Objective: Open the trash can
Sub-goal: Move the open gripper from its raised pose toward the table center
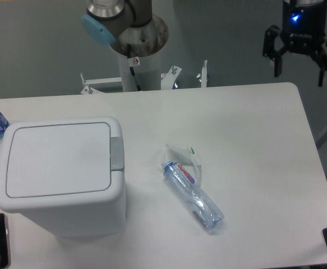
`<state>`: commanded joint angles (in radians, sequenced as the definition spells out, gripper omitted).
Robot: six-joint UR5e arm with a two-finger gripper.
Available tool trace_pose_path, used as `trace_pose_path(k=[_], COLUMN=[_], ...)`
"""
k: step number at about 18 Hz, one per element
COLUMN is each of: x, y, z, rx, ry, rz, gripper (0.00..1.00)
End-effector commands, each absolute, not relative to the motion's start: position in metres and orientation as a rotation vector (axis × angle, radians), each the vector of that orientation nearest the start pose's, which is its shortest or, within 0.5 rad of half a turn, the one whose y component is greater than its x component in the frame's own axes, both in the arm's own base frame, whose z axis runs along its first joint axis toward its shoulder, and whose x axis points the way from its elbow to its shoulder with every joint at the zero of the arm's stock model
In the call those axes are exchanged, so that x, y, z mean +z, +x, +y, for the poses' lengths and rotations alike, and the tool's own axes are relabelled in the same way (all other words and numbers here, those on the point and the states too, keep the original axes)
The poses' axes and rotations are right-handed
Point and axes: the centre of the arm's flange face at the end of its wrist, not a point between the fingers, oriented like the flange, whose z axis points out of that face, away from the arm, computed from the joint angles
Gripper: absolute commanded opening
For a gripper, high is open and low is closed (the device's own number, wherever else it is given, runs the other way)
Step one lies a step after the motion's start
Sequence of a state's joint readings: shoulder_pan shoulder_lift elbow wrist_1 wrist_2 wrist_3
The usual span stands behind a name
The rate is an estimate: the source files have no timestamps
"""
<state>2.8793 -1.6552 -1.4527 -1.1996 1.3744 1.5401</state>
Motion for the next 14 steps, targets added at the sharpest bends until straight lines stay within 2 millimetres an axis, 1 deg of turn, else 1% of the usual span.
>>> trace_pose_path(k=[4, 6, 7, 9, 12, 14], x=[0.55, 0.548, 0.548, 0.55, 0.549, 0.55], y=[-0.5, -0.496, -0.496, -0.496, -0.493, -0.491], z=[0.295, 0.306, 0.308, 0.31, 0.325, 0.329], rx=[0.53, 0.517, 0.52, 0.534, 0.518, 0.481], ry=[-2.815, -2.81, -2.807, -2.796, -2.758, -2.725], rz=[0.329, 0.332, 0.319, 0.255, 0.172, 0.064], gripper=[1.0, 1.0, 1.0, 1.0, 1.0, 1.0])
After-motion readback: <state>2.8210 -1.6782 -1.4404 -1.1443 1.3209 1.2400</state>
